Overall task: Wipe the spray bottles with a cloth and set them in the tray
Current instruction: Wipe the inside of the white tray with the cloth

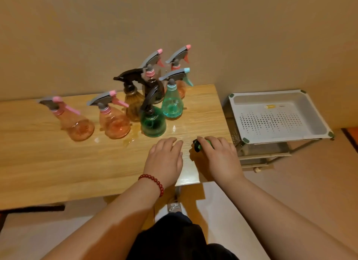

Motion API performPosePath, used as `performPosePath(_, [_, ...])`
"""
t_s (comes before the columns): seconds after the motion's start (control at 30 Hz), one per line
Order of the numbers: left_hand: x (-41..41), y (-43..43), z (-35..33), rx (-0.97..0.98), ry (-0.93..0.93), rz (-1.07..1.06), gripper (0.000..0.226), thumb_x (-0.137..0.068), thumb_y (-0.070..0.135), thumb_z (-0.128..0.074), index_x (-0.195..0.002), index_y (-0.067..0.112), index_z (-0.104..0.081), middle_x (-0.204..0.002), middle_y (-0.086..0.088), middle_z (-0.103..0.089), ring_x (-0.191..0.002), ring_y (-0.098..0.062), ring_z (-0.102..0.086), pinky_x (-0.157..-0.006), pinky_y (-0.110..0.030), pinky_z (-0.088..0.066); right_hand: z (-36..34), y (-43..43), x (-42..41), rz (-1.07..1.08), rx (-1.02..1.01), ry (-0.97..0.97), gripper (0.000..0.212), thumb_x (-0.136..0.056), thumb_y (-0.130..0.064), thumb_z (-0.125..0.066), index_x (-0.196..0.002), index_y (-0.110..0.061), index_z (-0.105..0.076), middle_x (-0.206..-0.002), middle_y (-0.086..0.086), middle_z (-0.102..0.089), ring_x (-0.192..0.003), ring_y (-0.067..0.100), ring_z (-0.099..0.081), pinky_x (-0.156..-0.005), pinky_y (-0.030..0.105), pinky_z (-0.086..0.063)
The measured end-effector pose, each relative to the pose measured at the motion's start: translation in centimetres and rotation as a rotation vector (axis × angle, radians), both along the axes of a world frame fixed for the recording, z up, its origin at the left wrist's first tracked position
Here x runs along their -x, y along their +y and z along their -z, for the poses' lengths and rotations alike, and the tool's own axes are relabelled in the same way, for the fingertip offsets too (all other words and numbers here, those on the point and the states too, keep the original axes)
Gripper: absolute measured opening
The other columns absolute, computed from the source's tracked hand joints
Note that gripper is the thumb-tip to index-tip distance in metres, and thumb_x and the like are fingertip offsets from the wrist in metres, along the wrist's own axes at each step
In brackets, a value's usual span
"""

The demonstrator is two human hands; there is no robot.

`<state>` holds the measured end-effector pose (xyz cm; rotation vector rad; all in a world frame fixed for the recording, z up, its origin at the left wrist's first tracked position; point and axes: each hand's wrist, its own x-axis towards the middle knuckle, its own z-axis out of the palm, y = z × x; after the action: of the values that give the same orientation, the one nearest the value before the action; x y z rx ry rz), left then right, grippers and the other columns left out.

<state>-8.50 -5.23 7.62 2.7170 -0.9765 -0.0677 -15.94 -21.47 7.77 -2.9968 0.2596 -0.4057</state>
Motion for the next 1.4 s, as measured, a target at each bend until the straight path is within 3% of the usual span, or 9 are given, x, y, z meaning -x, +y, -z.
performPosePath(0.23, [-3.6, -7.5, 2.1, -0.058, 0.116, 0.147, 0.044, -0.099, 0.027, -0.039, -0.142, 0.022, -0.039, -0.149, -0.004, -0.036, -0.135, -0.024, -0.032, -0.112, -0.037, -0.022, 0.5, -5.4, -1.3, 0.159, -0.008, 0.078, 0.07, -0.052, -0.002, -0.083, -0.118, -0.015, -0.065, -0.103, 0.006, -0.069, -0.086, 0.03, -0.065, -0.069, 0.042, -0.052])
performPosePath(0.57, [-5.0, -13.9, 2.5, -0.078, 0.163, 0.228, 0.046, -0.098, 0.027, -0.039, -0.143, 0.021, -0.037, -0.149, -0.005, -0.034, -0.135, -0.024, -0.03, -0.111, -0.037, -0.021, 1.3, -11.2, -1.4, 0.261, -0.086, 0.131, 0.059, -0.071, 0.0, -0.072, -0.127, -0.013, -0.059, -0.115, 0.01, -0.065, -0.099, 0.033, -0.06, -0.078, 0.044, -0.048])
performPosePath(0.77, [-4.6, -18.2, 2.8, -0.09, 0.198, 0.199, 0.047, -0.1, 0.028, -0.035, -0.147, 0.021, -0.03, -0.155, -0.006, -0.026, -0.14, -0.025, -0.022, -0.114, -0.037, -0.017, 2.1, -17.9, -0.8, 0.313, -0.155, 0.151, 0.05, -0.092, -0.011, -0.056, -0.14, -0.018, -0.046, -0.132, 0.009, -0.055, -0.117, 0.032, -0.048, -0.094, 0.043, -0.037])
performPosePath(0.9, [-4.0, -22.6, 3.0, -0.088, 0.22, 0.127, 0.049, -0.102, 0.029, -0.034, -0.149, 0.02, -0.027, -0.158, -0.005, -0.02, -0.145, -0.024, -0.016, -0.117, -0.036, -0.014, 3.1, -23.3, -0.7, 0.282, -0.182, 0.146, 0.045, -0.092, -0.011, -0.056, -0.137, -0.016, -0.051, -0.128, 0.012, -0.058, -0.113, 0.035, -0.05, -0.09, 0.043, -0.038])
performPosePath(1.07, [-3.5, -29.4, 4.5, -0.051, 0.235, 0.047, 0.047, -0.101, 0.027, -0.038, -0.146, 0.016, -0.035, -0.155, -0.009, -0.029, -0.142, -0.026, -0.024, -0.115, -0.036, -0.019, 5.6, -29.0, -1.4, 0.181, -0.197, 0.169, 0.043, -0.09, -0.016, -0.059, -0.133, -0.015, -0.054, -0.124, 0.01, -0.061, -0.108, 0.036, -0.054, -0.086, 0.044, -0.041])
performPosePath(1.2, [-4.0, -33.9, 6.8, -0.091, 0.252, -0.027, 0.047, -0.1, 0.028, -0.037, -0.146, 0.017, -0.033, -0.155, -0.009, -0.027, -0.142, -0.026, -0.023, -0.114, -0.039, -0.022, 8.7, -32.3, -2.0, 0.102, -0.143, 0.159, 0.045, -0.073, -0.013, -0.079, -0.116, -0.011, -0.066, -0.103, 0.011, -0.069, -0.086, 0.035, -0.064, -0.069, 0.041, -0.049])
performPosePath(1.4, [-5.7, -37.4, 9.7, -0.141, 0.232, -0.109, 0.05, -0.1, 0.025, -0.039, -0.147, 0.013, -0.029, -0.157, -0.015, -0.02, -0.139, -0.032, -0.026, -0.108, -0.043, -0.032, 12.3, -35.2, -4.3, 0.047, -0.146, 0.256, 0.049, -0.058, -0.014, -0.089, -0.104, -0.013, -0.072, -0.093, 0.009, -0.071, -0.075, 0.033, -0.066, -0.061, 0.04, -0.052])
